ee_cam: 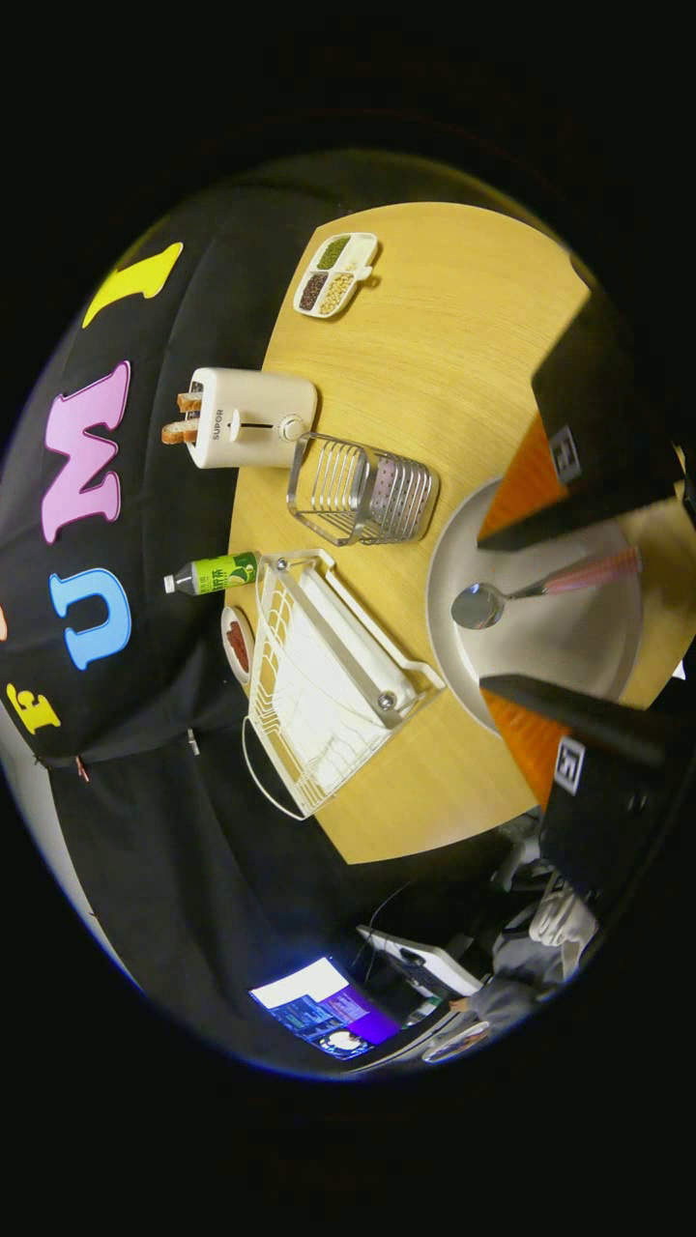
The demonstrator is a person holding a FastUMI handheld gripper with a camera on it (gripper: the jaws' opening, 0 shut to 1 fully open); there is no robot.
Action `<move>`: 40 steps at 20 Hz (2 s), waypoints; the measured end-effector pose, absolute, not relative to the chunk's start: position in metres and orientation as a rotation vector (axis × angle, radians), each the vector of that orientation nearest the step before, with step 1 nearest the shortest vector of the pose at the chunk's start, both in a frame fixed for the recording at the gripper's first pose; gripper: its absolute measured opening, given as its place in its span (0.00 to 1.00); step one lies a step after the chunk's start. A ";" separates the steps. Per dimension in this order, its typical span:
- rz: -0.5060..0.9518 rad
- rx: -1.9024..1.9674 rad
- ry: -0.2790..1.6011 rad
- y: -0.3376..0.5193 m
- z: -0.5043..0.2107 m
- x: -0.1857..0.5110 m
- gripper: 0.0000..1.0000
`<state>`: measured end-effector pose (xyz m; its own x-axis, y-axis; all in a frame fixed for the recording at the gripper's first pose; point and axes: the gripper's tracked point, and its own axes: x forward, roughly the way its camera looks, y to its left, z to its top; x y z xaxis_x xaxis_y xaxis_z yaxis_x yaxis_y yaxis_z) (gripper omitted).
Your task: Take the plate from the dish rack, then take the spoon from the basket and place it into the plate.
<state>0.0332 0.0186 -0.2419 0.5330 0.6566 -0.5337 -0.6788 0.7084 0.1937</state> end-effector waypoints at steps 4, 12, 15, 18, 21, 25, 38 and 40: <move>0.694 -0.025 0.496 0.010 -0.183 0.049 0.99; 0.346 0.041 0.242 -0.024 -0.041 0.079 0.99; 0.214 0.073 0.149 -0.043 0.003 0.079 0.99; 0.082 0.086 0.060 -0.063 0.041 0.068 0.99; -0.024 0.142 0.043 -0.066 0.059 0.050 0.99; -0.043 0.277 0.013 -0.034 0.073 0.043 0.99; -0.032 0.095 -0.072 0.044 0.073 0.032 0.99; -0.037 0.107 -0.057 0.047 0.068 0.028 0.99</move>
